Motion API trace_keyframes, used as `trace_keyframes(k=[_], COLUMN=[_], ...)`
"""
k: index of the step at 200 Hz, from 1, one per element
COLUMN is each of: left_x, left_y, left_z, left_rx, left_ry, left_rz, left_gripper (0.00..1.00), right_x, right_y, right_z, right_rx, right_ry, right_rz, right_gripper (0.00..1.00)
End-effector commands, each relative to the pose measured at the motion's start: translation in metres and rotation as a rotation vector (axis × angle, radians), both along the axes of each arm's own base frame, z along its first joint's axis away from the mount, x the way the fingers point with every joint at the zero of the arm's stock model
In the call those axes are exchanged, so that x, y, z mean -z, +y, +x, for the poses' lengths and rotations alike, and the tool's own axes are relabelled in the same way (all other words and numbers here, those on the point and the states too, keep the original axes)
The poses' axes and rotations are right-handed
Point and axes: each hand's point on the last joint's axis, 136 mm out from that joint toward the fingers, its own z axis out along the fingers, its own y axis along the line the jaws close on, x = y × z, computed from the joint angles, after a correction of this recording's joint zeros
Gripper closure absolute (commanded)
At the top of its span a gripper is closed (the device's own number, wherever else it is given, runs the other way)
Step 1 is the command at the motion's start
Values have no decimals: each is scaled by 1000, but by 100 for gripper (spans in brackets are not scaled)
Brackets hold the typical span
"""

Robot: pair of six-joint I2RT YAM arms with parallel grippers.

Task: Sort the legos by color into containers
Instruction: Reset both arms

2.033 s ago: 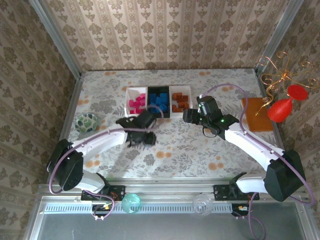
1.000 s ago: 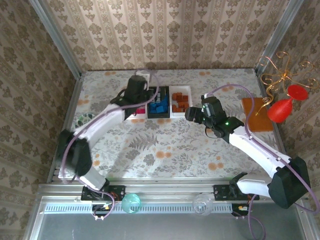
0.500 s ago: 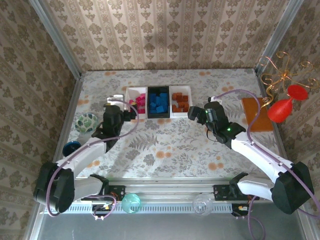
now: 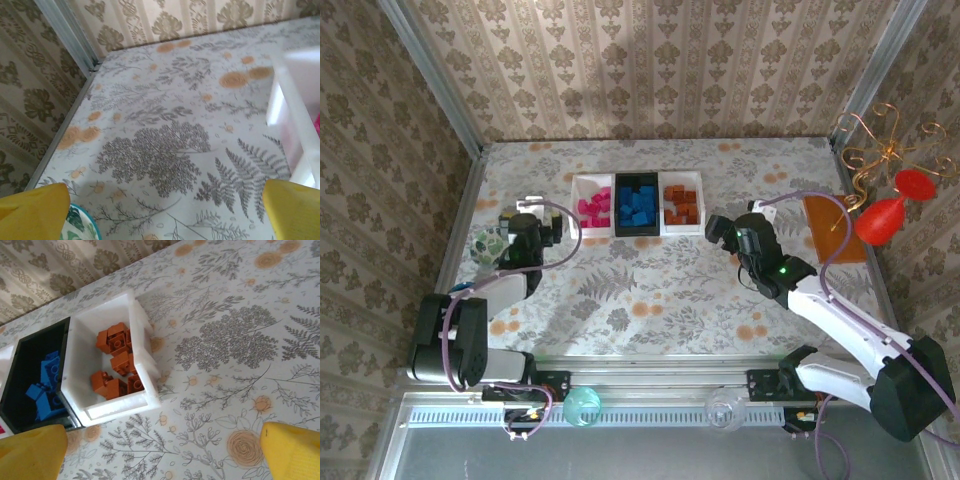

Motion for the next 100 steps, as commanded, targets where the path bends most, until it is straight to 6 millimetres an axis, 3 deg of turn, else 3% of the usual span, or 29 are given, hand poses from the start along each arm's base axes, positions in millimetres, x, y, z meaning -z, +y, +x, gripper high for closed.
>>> trace_keyframes(k=[1,24,52,58,63,67,79,94,100], left_x=[-16,24,25,27,27,26,30,45,37], left_y=[-3,2,-13,-14,-13,-11,-4,-3,0], left_z=[4,-4,-1,-1,-1,0,0,-1,2], left_rx=[46,62,167,184,185,177,182,219,211], left_ry=[-55,20,-14,-21,-35,-40,-32,-42,-83], left_rz=[37,14,-2,-4,-5,-17,-79,-118,-120], left_gripper=[0,0,0,0,0,0,0,0,0], right_x=[-15,-14,-15,-15,-14,-13,-11,-12,-13], right_y=[-14,-18,-23,-25,-26,-26,-29,-37,-42], right_z=[3,4,6,7,9,10,14,19,20], right_rx=[61,79,96,100,104,102,96,109,123], right_ry=[-62,-62,-66,-66,-67,-65,-70,-80,-84], right_rz=[-26,-45,-51,-51,-53,-57,-88,-153,-174], right_gripper=[0,0,0,4,7,0,0,0,0])
